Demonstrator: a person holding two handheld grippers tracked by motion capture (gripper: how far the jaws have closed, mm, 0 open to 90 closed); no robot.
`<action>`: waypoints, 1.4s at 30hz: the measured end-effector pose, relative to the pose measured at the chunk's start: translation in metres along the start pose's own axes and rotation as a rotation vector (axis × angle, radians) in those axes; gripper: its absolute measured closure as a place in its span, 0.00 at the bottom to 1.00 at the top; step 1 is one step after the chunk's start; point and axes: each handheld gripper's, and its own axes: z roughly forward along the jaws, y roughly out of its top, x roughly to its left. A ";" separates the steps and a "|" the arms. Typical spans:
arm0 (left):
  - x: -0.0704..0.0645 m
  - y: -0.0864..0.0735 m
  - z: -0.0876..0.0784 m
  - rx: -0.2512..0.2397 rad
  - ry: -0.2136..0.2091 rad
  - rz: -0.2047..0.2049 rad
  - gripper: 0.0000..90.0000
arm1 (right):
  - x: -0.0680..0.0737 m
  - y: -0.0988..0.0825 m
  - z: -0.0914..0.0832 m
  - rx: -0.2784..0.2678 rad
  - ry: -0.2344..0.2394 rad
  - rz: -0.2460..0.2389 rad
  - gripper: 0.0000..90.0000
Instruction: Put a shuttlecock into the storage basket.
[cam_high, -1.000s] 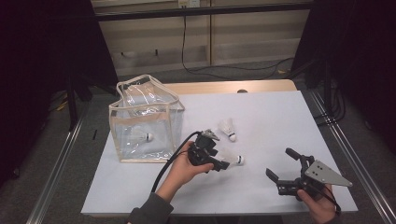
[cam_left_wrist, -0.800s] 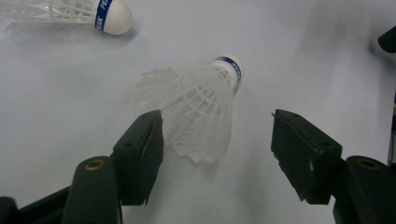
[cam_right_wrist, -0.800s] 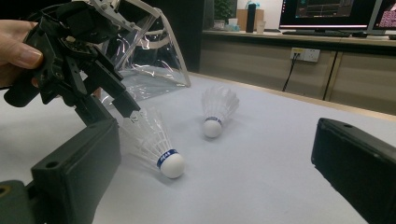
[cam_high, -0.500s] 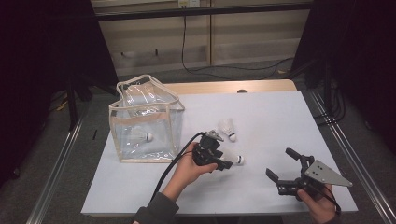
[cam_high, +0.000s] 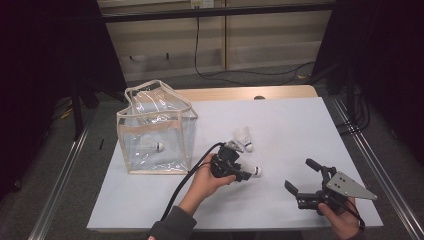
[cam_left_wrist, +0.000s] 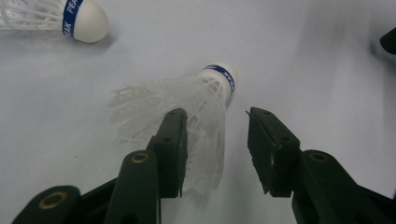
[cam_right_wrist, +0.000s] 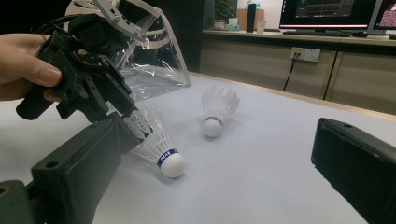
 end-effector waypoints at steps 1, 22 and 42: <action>0.000 0.000 0.001 0.001 0.004 0.001 0.66 | 0.000 0.000 0.000 0.000 0.000 0.000 0.01; 0.001 0.000 0.011 -0.031 -0.022 -0.004 0.84 | 0.000 0.000 0.000 0.000 0.000 -0.004 0.01; -0.002 -0.002 0.002 -0.029 -0.068 -0.022 0.97 | 0.000 0.001 -0.001 -0.001 -0.002 -0.003 0.01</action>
